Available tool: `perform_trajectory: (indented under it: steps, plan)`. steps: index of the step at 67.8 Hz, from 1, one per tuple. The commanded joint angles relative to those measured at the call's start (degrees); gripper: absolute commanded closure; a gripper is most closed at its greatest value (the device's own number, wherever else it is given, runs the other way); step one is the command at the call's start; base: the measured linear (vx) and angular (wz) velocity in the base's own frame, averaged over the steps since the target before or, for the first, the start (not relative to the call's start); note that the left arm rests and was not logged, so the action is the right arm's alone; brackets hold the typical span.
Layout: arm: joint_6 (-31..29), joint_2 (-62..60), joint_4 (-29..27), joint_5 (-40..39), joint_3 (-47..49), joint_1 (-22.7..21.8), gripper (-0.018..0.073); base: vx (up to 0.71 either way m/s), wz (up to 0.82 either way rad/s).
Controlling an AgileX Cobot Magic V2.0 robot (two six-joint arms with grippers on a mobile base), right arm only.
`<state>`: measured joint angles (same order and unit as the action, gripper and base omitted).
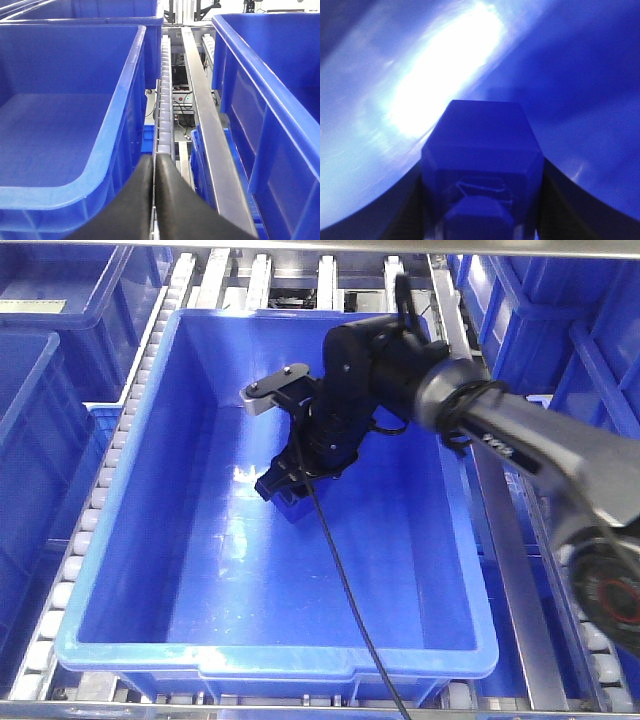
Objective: Pour parts from conveyor to right shelf
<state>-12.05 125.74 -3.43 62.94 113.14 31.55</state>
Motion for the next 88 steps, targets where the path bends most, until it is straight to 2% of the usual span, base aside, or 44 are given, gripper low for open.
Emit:
perform_trajectory:
  steps: [1, 8, 30, 38, 46, 60, 67, 75, 88]
  plan:
    - [0.63, -2.30, 2.54, -1.43, 2.09, -0.27, 0.0565, 0.00, 0.00]
    - [0.93, -1.15, 4.24, -0.44, 2.09, -0.26, 0.0565, 0.00, 0.00]
    - [0.65, 0.27, 4.65, -2.24, 2.09, -0.26, 0.0561, 0.00, 0.00]
    - [0.67, 0.27, 4.65, -2.69, 2.09, -0.26, 0.0527, 0.00, 0.00]
    - [0.62, 0.27, 4.65, -2.63, 2.09, -0.26, 0.0428, 0.00, 0.00]
    - [0.68, 0.27, 4.65, -2.98, 2.09, -0.26, 0.0077, 0.00, 0.00]
    - [1.29, 0.27, 4.65, -3.60, 2.09, -0.26, -0.0045, 0.00, 0.00]
    - [1.96, -0.13, 4.36, -3.52, 2.31, -0.21, -0.0073, 0.00, 0.00]
    - [1.96, -1.67, 2.43, -3.27, 2.81, -0.21, -0.0013, 0.00, 0.00]
